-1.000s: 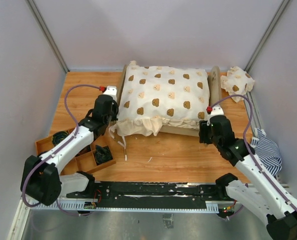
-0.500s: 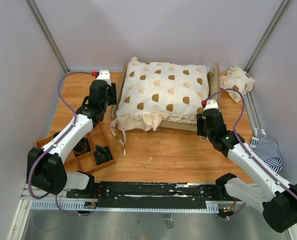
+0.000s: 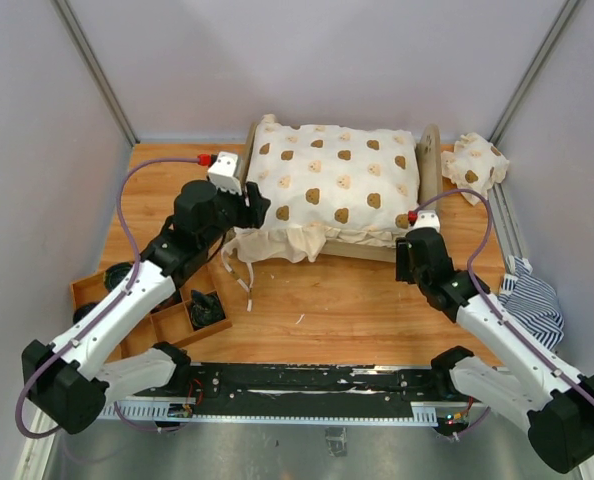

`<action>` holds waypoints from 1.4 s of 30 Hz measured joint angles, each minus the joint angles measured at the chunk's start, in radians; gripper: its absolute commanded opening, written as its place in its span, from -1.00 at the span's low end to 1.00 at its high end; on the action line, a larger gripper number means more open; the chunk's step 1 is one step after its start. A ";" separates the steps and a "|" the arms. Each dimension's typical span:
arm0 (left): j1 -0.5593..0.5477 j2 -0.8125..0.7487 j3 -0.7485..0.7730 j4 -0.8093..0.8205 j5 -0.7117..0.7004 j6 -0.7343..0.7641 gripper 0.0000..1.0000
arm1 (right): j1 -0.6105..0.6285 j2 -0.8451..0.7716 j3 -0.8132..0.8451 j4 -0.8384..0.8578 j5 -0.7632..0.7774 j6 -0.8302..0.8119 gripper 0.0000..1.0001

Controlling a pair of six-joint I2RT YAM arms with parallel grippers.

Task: Set up the pet bed

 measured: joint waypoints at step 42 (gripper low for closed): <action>-0.422 0.560 -0.019 0.631 0.316 0.001 -0.13 | 0.000 -0.122 0.151 0.077 -0.428 -0.011 -0.99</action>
